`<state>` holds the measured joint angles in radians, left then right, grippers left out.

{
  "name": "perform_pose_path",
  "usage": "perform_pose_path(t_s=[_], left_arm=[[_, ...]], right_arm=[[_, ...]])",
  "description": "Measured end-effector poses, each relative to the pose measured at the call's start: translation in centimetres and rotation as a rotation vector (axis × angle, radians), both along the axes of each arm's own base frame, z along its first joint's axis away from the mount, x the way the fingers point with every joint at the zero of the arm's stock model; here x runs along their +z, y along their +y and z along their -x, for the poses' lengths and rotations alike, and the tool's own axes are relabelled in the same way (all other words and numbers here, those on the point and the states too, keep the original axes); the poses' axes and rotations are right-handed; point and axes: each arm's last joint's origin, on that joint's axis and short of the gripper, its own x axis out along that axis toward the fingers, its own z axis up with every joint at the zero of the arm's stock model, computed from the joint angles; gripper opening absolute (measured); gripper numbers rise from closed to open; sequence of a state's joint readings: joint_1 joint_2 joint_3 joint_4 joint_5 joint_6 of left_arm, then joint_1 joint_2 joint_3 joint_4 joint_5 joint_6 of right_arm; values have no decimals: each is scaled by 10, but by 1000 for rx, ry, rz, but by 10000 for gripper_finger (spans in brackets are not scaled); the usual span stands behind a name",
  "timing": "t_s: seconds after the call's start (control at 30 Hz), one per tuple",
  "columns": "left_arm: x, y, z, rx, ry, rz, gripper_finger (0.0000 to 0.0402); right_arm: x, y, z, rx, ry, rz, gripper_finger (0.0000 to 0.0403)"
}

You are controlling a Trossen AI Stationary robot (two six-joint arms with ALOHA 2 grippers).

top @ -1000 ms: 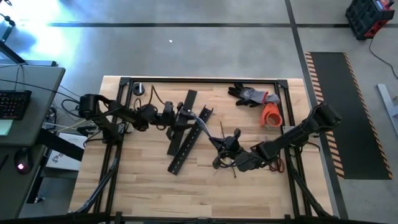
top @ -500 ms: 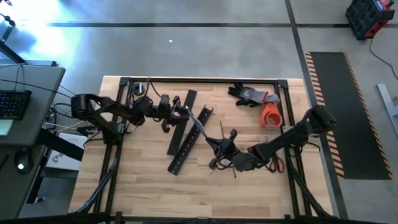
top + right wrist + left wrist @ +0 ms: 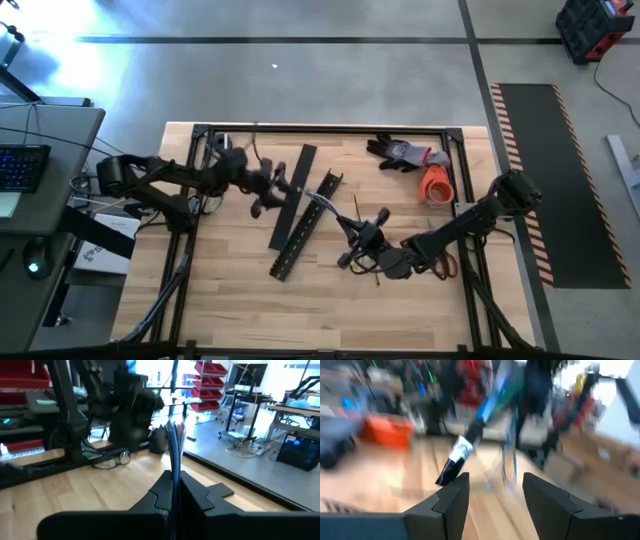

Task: Ziptie cables
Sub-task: Wrap the cables together using a zip tie

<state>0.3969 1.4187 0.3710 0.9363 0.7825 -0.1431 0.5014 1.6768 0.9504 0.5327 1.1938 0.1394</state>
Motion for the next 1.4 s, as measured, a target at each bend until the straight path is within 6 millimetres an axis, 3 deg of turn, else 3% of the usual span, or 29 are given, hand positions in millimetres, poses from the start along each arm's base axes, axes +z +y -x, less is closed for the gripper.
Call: perform_pose_path(t_s=[0.2,0.43,0.73,0.87,1.2,1.4], left_arm=[[-11,-28,-11,7,20,-171,170],[-7,-32,-15,195,-30,-336,170],[23,-40,-14,22,-332,-245,170],[29,-43,-14,13,-383,-210,167],[15,-38,-16,49,-220,-170,93],[25,-39,-10,48,-247,-168,21]], right_arm=[[7,1,-1,14,-16,28,0],[10,9,2,51,-25,44,0],[6,17,6,81,-27,8,0],[2,14,4,106,-23,-31,0],[3,13,4,90,-14,-3,0],[3,13,4,89,-10,0,0]])
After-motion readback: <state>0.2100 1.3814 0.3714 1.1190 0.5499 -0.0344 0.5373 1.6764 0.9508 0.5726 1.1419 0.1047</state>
